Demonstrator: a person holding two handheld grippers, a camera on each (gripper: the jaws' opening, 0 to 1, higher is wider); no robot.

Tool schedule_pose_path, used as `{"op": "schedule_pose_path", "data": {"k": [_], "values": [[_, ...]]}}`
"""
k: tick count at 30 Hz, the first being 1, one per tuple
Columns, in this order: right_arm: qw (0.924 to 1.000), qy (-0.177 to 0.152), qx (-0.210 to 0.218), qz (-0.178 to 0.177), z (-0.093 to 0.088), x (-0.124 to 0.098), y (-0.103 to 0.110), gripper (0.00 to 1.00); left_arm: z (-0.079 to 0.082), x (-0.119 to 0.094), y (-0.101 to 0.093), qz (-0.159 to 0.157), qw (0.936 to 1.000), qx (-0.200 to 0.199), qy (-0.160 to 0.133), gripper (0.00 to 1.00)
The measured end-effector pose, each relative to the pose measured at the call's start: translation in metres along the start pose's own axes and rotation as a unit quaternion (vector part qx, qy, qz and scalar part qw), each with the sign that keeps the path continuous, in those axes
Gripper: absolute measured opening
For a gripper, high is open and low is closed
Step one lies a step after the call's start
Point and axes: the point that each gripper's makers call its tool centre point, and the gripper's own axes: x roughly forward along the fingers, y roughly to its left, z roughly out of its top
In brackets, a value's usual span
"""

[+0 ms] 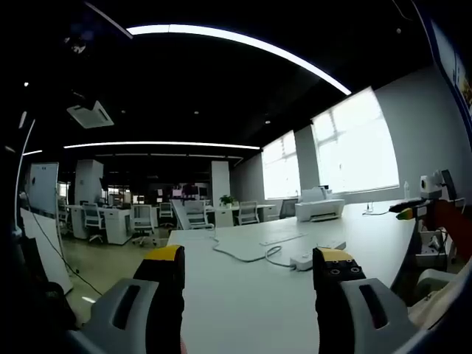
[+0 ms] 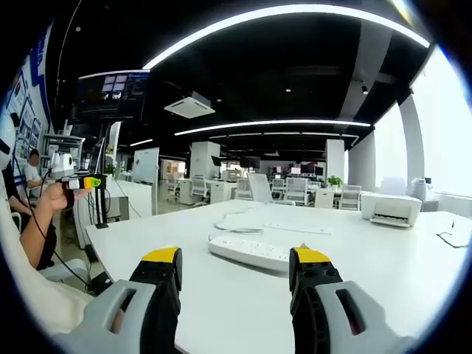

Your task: Pick up the power strip scattered on the table, fix it on the side mounting bracket of the table, and press the switch

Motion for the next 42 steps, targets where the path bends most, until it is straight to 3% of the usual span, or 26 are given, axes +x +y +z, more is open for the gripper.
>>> {"op": "schedule_pose_path", "data": {"k": [18, 30, 42], "values": [[0.9999, -0.008, 0.012, 0.005, 0.002, -0.001, -0.006, 0.55, -0.001, 0.001, -0.002, -0.003, 1.0, 0.0, 0.001, 0.75], [0.9996, 0.002, -0.021, -0.016, 0.018, -0.006, -0.032, 0.55, -0.008, 0.007, -0.007, -0.011, 0.9999, -0.003, 0.007, 0.75], [0.9986, 0.023, -0.032, 0.034, 0.027, 0.002, -0.041, 0.55, -0.007, 0.006, -0.005, -0.01, 0.9999, -0.004, 0.005, 0.75]]}}
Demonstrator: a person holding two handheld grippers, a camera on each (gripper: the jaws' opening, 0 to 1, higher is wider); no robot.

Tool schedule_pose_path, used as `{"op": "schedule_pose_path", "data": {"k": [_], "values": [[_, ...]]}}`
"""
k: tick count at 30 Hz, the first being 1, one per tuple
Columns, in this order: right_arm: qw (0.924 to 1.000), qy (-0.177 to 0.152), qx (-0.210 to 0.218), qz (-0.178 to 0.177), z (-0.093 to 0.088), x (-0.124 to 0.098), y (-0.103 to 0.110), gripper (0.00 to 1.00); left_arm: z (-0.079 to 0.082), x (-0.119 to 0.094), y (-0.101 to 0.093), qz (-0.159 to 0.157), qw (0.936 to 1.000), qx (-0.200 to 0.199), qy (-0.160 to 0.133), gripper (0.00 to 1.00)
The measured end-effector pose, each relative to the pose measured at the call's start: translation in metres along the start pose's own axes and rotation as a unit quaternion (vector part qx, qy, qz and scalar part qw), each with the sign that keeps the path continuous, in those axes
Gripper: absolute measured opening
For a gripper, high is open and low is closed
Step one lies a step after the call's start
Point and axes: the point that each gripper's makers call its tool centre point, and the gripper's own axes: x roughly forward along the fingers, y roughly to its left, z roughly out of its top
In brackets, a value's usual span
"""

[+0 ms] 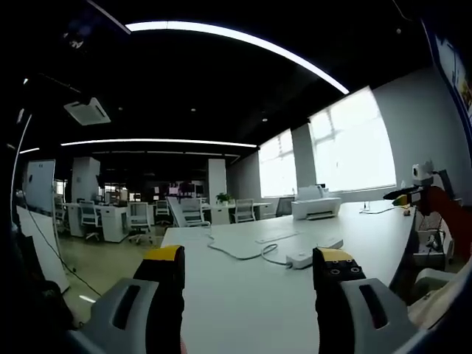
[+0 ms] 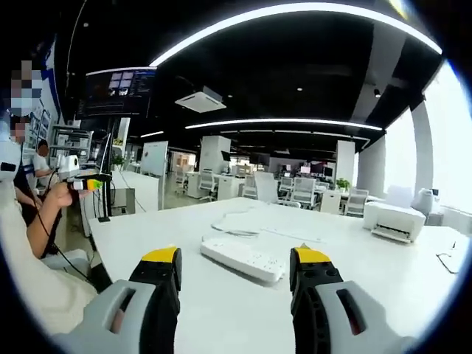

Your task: Pick up the power strip scattered on the table, fix it on the side mounting bracket of the table, and press the switch

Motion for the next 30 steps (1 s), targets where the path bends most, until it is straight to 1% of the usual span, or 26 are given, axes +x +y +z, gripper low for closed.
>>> {"op": "schedule_pose_path", "data": {"k": [6, 7, 10, 16, 22, 30], "values": [[0.9997, 0.015, -0.019, 0.002, 0.007, 0.01, -0.01, 0.56, 0.0, 0.0, 0.0, -0.001, 1.0, 0.0, -0.001, 0.75], [0.9996, 0.017, -0.022, 0.0, 0.007, 0.012, -0.013, 0.56, 0.0, 0.0, 0.0, -0.001, 1.0, 0.0, -0.001, 0.75], [0.9986, 0.038, -0.036, -0.001, 0.003, 0.019, -0.018, 0.57, 0.0, 0.0, 0.0, -0.002, 1.0, -0.001, -0.002, 0.75], [0.9975, 0.054, -0.047, 0.003, 0.004, 0.034, -0.028, 0.58, 0.0, 0.0, 0.0, -0.003, 1.0, -0.001, -0.002, 0.75], [0.9957, 0.076, -0.052, 0.008, -0.003, 0.044, -0.038, 0.59, 0.0, 0.002, -0.002, -0.007, 1.0, -0.001, -0.002, 0.75], [0.9933, 0.101, -0.052, 0.021, -0.013, 0.054, -0.042, 0.61, -0.001, 0.003, -0.003, -0.009, 1.0, -0.002, -0.002, 0.75]]}}
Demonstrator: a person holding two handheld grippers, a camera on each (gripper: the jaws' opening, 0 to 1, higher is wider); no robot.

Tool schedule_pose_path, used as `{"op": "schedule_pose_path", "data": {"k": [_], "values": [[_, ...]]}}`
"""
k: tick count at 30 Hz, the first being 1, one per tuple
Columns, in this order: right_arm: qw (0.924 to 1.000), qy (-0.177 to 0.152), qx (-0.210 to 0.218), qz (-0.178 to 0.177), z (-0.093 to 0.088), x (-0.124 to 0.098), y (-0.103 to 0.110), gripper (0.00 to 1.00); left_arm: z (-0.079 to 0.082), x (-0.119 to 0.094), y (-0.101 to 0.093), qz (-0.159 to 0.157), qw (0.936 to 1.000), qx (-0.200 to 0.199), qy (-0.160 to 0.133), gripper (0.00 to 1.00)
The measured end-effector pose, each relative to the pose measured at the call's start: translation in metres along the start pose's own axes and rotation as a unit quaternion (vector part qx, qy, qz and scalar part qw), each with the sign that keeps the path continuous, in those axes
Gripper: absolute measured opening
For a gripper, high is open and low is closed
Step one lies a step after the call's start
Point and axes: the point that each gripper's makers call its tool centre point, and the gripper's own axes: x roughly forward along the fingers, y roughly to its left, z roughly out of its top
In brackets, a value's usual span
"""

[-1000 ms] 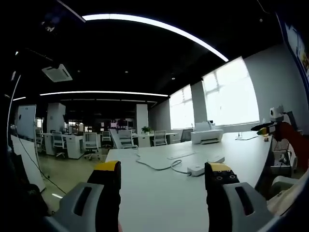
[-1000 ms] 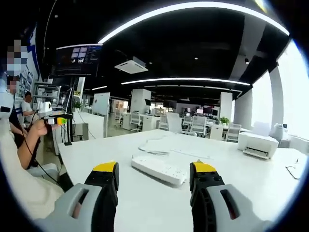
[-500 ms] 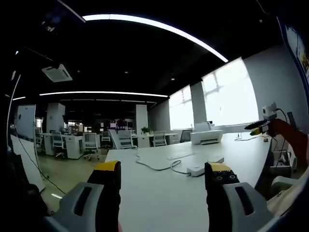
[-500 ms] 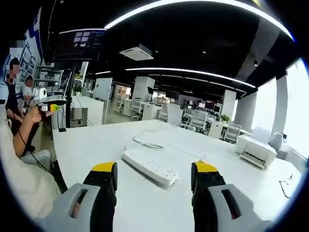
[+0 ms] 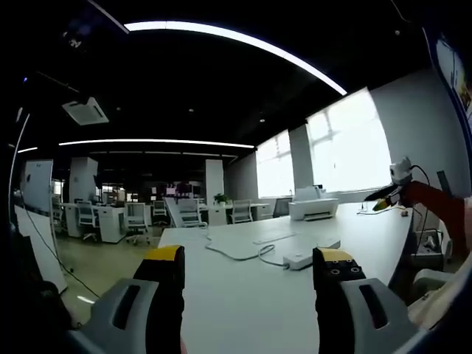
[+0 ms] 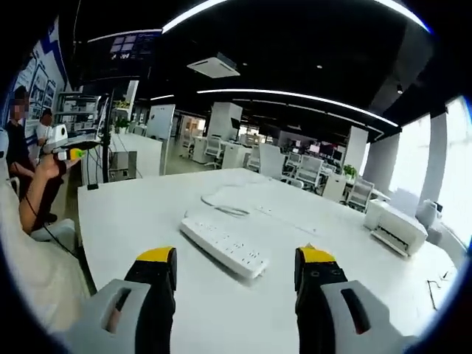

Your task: Pick up the power strip scattered on the table, fix it on the side mounting bracket of the table, and press the switch

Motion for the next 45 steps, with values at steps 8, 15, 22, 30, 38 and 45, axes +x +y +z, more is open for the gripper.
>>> {"op": "schedule_pose_path", "data": {"k": [8, 15, 22, 30, 38, 45], "values": [[0.9995, 0.0, 0.013, 0.03, -0.005, 0.012, -0.009, 0.62, 0.0, -0.001, 0.0, -0.002, 1.0, 0.0, -0.002, 0.75], [0.9995, -0.002, 0.023, 0.022, -0.008, 0.025, -0.019, 0.64, -0.003, 0.003, -0.001, -0.007, 1.0, 0.001, 0.006, 0.75], [0.9989, -0.024, 0.037, 0.018, 0.002, 0.039, -0.023, 0.64, -0.008, 0.006, 0.0, -0.005, 0.9998, 0.003, 0.018, 0.75], [0.9978, -0.028, 0.041, 0.043, 0.002, 0.061, -0.01, 0.65, -0.011, 0.009, -0.002, -0.003, 0.9997, -0.001, 0.026, 0.75], [0.9969, -0.034, 0.042, 0.057, 0.004, 0.067, -0.004, 0.65, -0.013, 0.013, -0.009, -0.009, 0.9993, 0.0, 0.035, 0.75], [0.997, -0.021, 0.03, 0.068, 0.0, 0.07, -0.004, 0.65, -0.016, 0.017, -0.018, -0.016, 0.9988, 0.003, 0.045, 0.75]]}}
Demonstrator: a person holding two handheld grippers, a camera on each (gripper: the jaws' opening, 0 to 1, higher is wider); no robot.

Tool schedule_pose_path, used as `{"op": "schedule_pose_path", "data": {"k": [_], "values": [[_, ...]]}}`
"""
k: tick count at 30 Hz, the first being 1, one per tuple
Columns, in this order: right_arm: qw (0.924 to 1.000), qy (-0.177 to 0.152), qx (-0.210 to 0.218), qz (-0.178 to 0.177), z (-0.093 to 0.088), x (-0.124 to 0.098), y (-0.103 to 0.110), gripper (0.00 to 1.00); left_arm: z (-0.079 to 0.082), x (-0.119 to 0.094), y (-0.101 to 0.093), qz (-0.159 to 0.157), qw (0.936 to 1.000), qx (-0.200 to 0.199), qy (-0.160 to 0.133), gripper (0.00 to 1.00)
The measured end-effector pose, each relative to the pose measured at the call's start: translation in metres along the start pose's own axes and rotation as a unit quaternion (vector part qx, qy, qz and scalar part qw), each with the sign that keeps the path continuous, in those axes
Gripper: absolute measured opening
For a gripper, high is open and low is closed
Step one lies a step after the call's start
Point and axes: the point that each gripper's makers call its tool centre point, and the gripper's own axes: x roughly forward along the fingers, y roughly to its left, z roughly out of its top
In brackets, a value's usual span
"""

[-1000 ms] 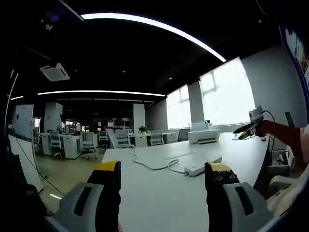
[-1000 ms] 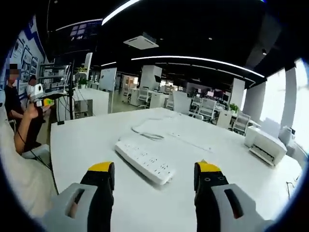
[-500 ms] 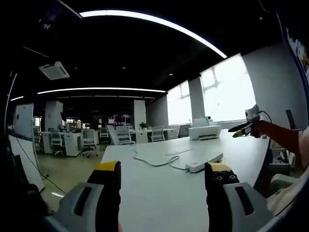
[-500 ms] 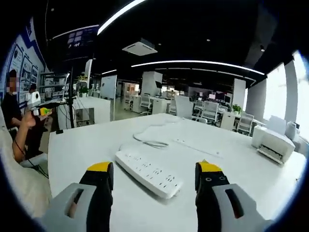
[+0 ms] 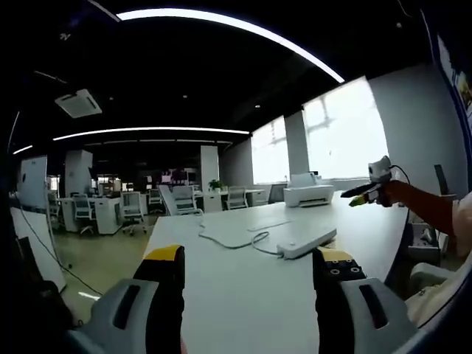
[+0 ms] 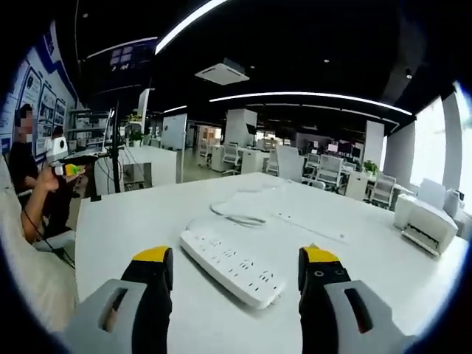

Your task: Pick up the power strip scattered on the table, fix it on the side mounting bracket of the table, and press the switch

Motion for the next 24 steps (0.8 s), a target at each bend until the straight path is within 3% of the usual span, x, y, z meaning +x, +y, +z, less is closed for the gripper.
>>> {"op": "schedule_pose_path", "data": {"k": [8, 12, 17, 24], "values": [[0.9996, 0.02, -0.01, 0.018, -0.008, 0.011, -0.001, 0.65, 0.004, 0.001, -0.006, -0.008, 1.0, 0.003, -0.001, 0.75], [0.9983, 0.035, -0.014, 0.044, -0.017, 0.017, 0.002, 0.67, 0.004, 0.0, -0.006, -0.008, 1.0, 0.005, 0.002, 0.75], [0.9977, 0.05, -0.016, 0.044, -0.024, 0.023, 0.0, 0.67, 0.01, -0.002, -0.009, -0.009, 0.9999, 0.009, -0.005, 0.75], [0.9951, 0.088, -0.029, 0.036, -0.038, 0.033, -0.011, 0.67, 0.006, 0.002, -0.012, -0.015, 0.9998, 0.01, 0.001, 0.75]]}}
